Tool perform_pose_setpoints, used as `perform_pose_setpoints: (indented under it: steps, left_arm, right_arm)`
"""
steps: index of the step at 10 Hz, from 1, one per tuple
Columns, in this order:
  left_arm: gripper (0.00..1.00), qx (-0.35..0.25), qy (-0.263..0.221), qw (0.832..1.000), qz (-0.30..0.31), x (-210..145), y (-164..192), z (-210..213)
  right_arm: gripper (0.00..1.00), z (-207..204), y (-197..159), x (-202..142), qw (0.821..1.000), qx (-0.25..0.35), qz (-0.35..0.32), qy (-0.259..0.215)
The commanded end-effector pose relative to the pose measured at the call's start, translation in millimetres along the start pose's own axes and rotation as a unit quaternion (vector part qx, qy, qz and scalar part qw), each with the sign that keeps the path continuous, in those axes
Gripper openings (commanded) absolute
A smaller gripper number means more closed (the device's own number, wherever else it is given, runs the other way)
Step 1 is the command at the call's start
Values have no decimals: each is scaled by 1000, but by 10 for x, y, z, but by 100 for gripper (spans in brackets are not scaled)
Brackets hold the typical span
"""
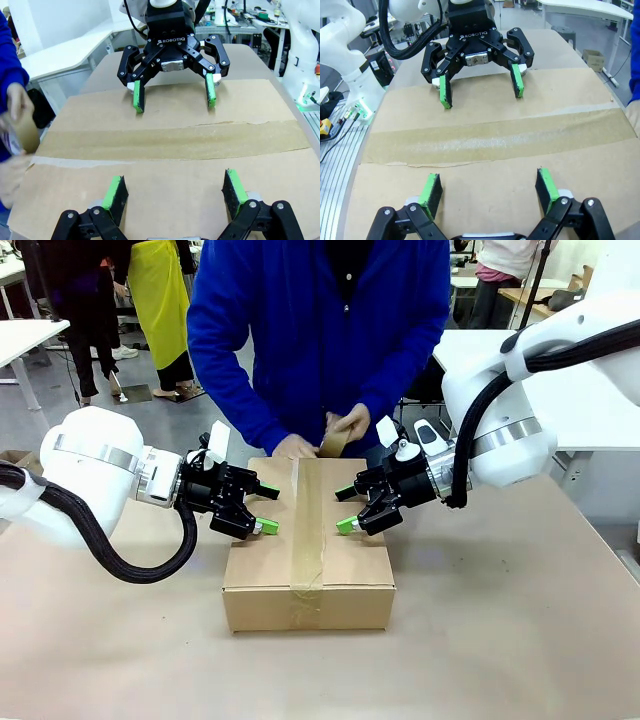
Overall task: Pack the gift set into the box.
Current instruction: Press and hold the closed box until the human finishes sealing it.
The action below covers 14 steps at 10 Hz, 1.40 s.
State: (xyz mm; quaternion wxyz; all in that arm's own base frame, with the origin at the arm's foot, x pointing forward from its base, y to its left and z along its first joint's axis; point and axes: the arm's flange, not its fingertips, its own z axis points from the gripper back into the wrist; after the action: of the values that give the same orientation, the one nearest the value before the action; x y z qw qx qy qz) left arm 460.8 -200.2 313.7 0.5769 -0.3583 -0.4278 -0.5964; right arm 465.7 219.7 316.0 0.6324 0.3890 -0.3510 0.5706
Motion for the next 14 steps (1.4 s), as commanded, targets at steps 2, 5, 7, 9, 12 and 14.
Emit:
perform_pose_setpoints:
  steps: [2, 5, 7, 9, 12, 14]
  left_arm:
    - [100, 6, -5, 1000, -10, -33, -25, -9]
    - [100, 6, -5, 1000, -10, -33, -25, -9]
    - [100, 6, -5, 1000, -10, -33, -25, -9]
    - [100, -53, -46, 997, -20, 197, -93, 160]
    - [100, -12, -220, 971, -88, 403, -814, 1454]
    - [100, 107, -256, 959, -48, -97, -1095, 1998]
  right_arm:
    - [100, 4, 2, -25, 1000, 1, -2, 0]
    - [100, 4, 2, -25, 1000, 1, -2, 0]
    - [100, 4, 2, -25, 1000, 1, -2, 0]
    - [100, 0, 0, 0, 1000, 0, 0, 0]
    - [100, 1490, 750, 155, 980, -141, 42, -133]
    - [100, 2138, 1202, -428, 943, -215, 47, -249]
